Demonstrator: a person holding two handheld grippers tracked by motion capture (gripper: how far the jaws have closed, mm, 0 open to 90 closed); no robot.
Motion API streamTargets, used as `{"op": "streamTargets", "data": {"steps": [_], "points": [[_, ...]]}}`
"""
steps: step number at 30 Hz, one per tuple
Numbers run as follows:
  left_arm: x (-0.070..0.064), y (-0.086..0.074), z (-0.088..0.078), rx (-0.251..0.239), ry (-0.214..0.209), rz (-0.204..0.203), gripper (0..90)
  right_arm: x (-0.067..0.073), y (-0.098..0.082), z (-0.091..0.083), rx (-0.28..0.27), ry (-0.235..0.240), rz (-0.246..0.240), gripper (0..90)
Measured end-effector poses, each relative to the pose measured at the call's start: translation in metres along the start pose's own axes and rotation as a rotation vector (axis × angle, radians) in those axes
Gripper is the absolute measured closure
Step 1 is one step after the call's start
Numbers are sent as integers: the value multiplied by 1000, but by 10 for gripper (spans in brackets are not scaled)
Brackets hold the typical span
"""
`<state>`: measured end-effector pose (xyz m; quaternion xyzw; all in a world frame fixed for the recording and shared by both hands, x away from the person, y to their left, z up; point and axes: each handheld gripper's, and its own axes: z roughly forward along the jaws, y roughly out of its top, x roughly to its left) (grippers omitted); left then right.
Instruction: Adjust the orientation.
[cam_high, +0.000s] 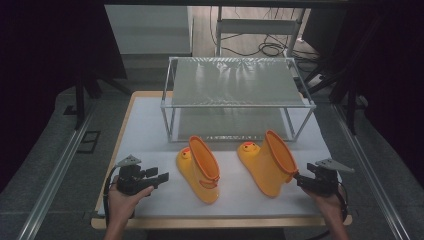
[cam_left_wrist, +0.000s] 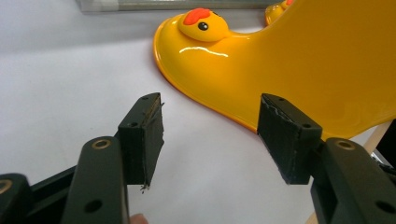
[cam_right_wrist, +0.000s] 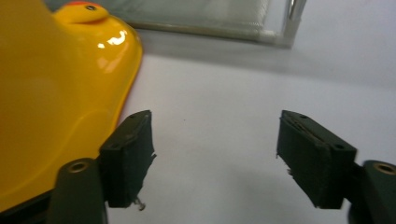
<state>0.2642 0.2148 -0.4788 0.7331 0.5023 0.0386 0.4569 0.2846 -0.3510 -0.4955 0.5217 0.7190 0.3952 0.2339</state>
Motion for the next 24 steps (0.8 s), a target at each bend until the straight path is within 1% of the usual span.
{"op": "streamTargets", "data": {"steps": [2, 3, 4, 6, 7, 8, 9, 11, 13, 15, 16, 17, 20, 22, 24], "points": [[1, 0, 0, 2, 1, 5, 415, -2, 2, -4, -11, -6, -5, 312], [1, 0, 0, 2, 3, 6, 417, -4, 2, -6, -18, 6, -6, 344], [1, 0, 0, 1, 6, 5, 423, -5, 2, -8, -27, 32, 2, 366], [2, 0, 0, -5, 2, 4, 453, -7, 2, -9, -29, 53, 10, 378], [2, 0, 1, -6, 2, 6, 474, -8, 1, -9, -28, 57, 7, 380], [2, 0, 1, -4, 10, 5, 518, -9, 1, -9, -30, 60, 6, 381], [2, 0, 2, -6, 24, 3, 588, -10, 0, -8, -36, 65, 11, 383], [0, -1, 2, -10, 41, -1, 716, -12, 0, -6, -49, 84, 24, 387], [-2, -1, 1, -12, 52, 1, 821, -14, 0, -4, -54, 104, 27, 389], [-6, -2, 2, 1, 53, 12, 881, -14, -1, -2, -53, 97, 29, 392], [-6, -2, 2, 1, 53, 12, 900, -14, -1, -2, -53, 97, 29, 392], [-10, -3, 4, 17, 62, 23, 900, -15, -1, 0, -40, 102, 44, 393], [-21, -7, 3, 25, 57, 36, 900, -15, -2, 1, -41, 90, 45, 394], [-29, -8, 2, 16, 46, 46, 900, -15, -2, 1, -37, 87, 45, 394], [-40, -9, -1, -3, 30, 61, 900, -15, -2, 1, -41, 84, 41, 394]]}}
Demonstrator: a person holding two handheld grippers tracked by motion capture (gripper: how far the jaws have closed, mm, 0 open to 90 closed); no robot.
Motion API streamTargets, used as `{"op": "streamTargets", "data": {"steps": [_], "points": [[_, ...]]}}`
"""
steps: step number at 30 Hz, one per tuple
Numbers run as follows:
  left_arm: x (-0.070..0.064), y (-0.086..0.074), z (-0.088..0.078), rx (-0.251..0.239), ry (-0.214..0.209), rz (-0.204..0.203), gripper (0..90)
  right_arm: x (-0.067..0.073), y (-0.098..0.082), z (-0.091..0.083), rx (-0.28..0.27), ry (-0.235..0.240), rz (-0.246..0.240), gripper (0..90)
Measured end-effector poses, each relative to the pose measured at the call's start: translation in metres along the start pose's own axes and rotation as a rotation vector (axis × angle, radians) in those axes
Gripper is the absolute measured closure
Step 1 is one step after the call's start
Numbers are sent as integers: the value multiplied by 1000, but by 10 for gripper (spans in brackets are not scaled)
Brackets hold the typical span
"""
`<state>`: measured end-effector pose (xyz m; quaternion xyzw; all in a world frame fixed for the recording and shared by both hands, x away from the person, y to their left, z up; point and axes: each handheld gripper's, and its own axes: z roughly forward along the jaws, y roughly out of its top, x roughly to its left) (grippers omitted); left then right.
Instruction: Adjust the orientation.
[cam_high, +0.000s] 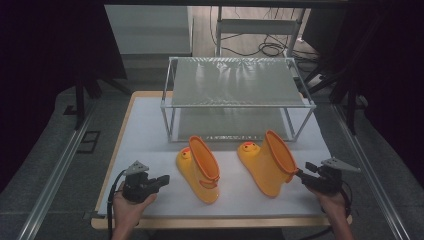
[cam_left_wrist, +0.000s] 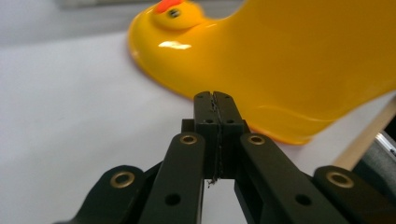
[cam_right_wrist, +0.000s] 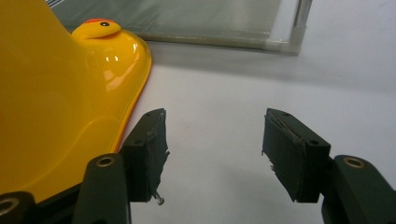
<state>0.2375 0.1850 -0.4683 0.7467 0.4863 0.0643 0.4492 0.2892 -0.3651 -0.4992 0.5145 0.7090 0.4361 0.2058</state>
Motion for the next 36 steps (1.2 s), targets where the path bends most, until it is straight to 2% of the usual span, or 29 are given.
{"op": "streamTargets", "data": {"steps": [3, 5, 7, 11, 12, 13, 15, 17, 21, 25, 26, 27, 28, 29, 34, 36], "points": [[-17, -2, 2, -4, -39, 26, 900, -1, 1, -2, -10, -7, 9, 395], [-31, -6, 9, 22, -66, 66, 900, -3, 1, -3, -18, -13, 16, 395], [-44, -11, 16, 35, -91, 87, 900, -6, 1, -4, -18, -14, 29, 396], [-66, -17, 31, 56, -112, 133, 900, -10, -1, -4, -22, -27, 55, 399], [-66, -17, 31, 56, -112, 133, 900, -10, -1, -4, -22, -27, 55, 399], [-74, -16, 39, 53, -116, 142, 900, -11, -3, -5, -21, -36, 68, 401], [-78, -16, 42, 55, -115, 148, 900, -12, -3, -5, -22, -41, 73, 401], [-92, -16, 53, 45, -108, 174, 900, -13, -5, -6, -22, -44, 87, 403], [-108, -16, 67, 19, -91, 206, 900, -12, -6, -6, -16, -45, 85, 403], [-122, -15, 82, 9, -100, 223, 900, -12, -7, -5, -14, -47, 83, 401], [-122, -15, 82, 9, -100, 223, 900, -12, -7, -6, -13, -49, 82, 401], [-126, -14, 89, -16, -55, 240, 900, -13, -7, -7, -14, -51, 82, 400], [-126, -14, 89, -16, -55, 240, 900, -13, -8, -7, -17, -53, 83, 400], [-125, -12, 90, -27, -17, 244, 900, -13, -8, -8, -18, -55, 84, 399], [-119, -12, 86, -23, -16, 238, 900, -15, -9, -15, -28, -73, 95, 399], [-114, -15, 80, -23, -22, 231, 900, -16, -10, -16, -31, -80, 100, 399]]}}
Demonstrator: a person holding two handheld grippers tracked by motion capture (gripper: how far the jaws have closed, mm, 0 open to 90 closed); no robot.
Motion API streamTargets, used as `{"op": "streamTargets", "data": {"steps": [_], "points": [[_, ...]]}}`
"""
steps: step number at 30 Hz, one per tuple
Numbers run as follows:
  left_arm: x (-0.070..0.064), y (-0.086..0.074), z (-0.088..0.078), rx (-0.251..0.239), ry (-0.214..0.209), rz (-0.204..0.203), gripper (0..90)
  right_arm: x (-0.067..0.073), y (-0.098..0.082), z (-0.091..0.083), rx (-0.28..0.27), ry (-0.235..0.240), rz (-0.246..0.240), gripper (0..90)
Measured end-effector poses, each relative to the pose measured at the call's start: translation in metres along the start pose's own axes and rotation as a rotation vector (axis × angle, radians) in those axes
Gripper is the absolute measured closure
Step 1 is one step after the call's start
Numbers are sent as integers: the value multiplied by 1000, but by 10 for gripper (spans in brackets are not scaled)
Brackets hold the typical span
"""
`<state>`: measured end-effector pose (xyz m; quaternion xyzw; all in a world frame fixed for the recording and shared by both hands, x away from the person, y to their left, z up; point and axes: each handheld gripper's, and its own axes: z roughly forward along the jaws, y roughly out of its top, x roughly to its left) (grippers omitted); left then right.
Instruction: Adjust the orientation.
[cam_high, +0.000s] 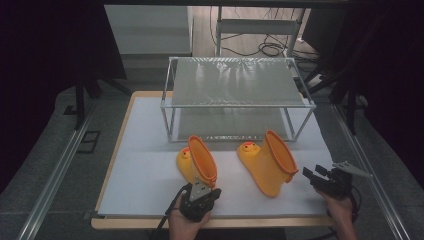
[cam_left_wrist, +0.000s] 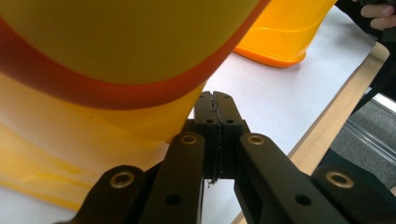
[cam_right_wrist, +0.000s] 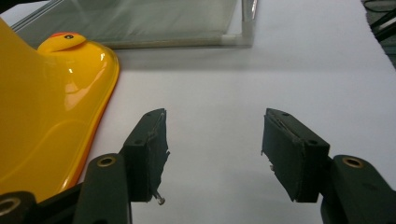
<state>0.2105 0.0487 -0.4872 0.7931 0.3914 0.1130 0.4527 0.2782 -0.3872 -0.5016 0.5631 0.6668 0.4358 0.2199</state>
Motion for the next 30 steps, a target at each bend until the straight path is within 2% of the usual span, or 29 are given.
{"op": "streamTargets", "data": {"steps": [3, 6, 9, 15, 24, 28, 29, 30], "points": [[6, -4, -9, 6, -3, -7, 900, 0, -1, -1, 0, -4, 6, 399], [13, -9, -20, 14, -1, -15, 900, 0, -1, -2, -2, 12, 19, 399], [21, -14, -29, 15, 6, -27, 900, 2, 0, -2, 1, 13, 5, 399], [49, -25, -51, -7, 40, -86, 900, 5, -1, 0, 12, 18, -25, 403], [68, -30, -63, -16, 73, -121, 900, 5, -1, -1, 16, 22, -32, 410], [71, -32, -66, -19, 70, -144, 900, 6, -1, 0, 22, 25, -38, 412], [71, -32, -66, -13, 49, -145, 887, 6, -1, 1, 22, 26, -41, 412], [71, -32, -66, -13, 49, -145, 838, 6, -1, 1, 22, 26, -41, 412]]}}
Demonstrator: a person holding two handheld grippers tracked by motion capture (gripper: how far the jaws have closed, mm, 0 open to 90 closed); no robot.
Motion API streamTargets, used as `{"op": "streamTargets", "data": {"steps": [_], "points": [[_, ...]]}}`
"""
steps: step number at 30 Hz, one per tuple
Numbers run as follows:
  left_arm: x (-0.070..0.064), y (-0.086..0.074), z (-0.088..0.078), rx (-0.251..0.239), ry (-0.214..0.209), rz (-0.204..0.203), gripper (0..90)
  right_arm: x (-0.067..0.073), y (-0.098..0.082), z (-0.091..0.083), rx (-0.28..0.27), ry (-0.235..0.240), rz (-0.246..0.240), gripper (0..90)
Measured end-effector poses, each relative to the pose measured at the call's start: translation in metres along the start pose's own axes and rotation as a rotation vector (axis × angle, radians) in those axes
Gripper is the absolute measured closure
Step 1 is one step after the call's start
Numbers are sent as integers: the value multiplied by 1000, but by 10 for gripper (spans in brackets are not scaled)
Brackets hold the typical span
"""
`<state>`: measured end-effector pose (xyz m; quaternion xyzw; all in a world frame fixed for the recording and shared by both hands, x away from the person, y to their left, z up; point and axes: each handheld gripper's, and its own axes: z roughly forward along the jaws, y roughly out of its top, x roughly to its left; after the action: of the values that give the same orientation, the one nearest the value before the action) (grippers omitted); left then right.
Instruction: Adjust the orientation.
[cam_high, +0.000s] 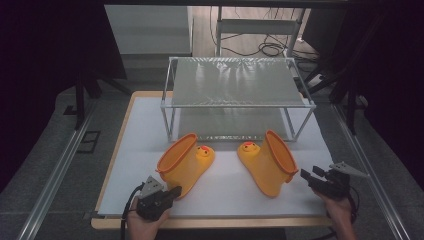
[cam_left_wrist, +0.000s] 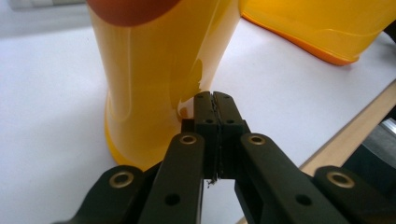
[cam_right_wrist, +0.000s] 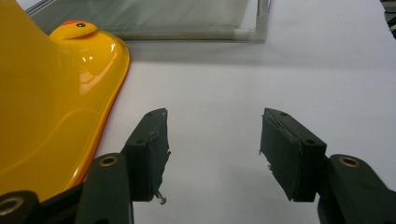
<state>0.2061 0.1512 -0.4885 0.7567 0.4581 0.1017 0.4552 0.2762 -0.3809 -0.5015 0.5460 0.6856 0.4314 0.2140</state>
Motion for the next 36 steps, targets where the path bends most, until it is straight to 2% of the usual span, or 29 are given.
{"op": "streamTargets", "data": {"steps": [1, 4, 6, 7, 8, 10, 12, 13, 14, 16, 21, 22, 26, 27, 28, 31, 36], "points": [[-1, -2, -2, 12, -35, 23, 773, 1, 0, 0, 0, 3, -3, 413], [2, -8, -11, 6, -52, 33, 613, 1, 1, -1, -1, 5, -5, 413], [10, -11, -22, -10, -32, 29, 566, 1, 1, -1, -2, 6, -6, 414], [10, -11, -22, -10, -32, 29, 563, 1, 1, -1, -2, 6, -6, 414], [24, -13, -35, -4, 27, 1, 558, 1, 1, -1, 0, 5, -7, 415], [35, -11, -41, 6, 45, -30, 545, 1, 1, 0, 3, 6, -10, 416], [48, -7, -43, 45, 48, -54, 528, 1, 1, 0, 10, 10, -12, 416], [48, -7, -43, 45, 48, -54, 527, 1, 1, 0, 10, 10, -12, 416], [55, -2, -40, 78, 45, -50, 527, 2, 1, 1, 15, 14, -21, 417], [57, 1, -37, 89, 50, -47, 517, 3, 1, 0, 19, 19, -28, 424], [60, 13, -28, 119, 29, -32, 484, 4, 1, 0, 24, 26, -50, 475], [59, 15, -26, 122, 25, -29, 480, 4, 1, -1, 39, 45, -66, 536], [61, 19, -23, 135, 13, -19, 472, 8, 3, -1, 59, 83, -106, 666], [61, 19, -23, 135, 13, -19, 471, 8, 3, -1, 59, 83, -106, 666], [61, 20, -22, 138, 16, -21, 469, 12, 3, 0, 77, 99, -137, 766], [62, 21, -21, 146, 16, -11, 467, 19, 3, 3, 93, 122, -177, 872], [62, 22, -20, 159, 19, -12, 461, 40, 0, 17, 169, 182, -298, 893]]}}
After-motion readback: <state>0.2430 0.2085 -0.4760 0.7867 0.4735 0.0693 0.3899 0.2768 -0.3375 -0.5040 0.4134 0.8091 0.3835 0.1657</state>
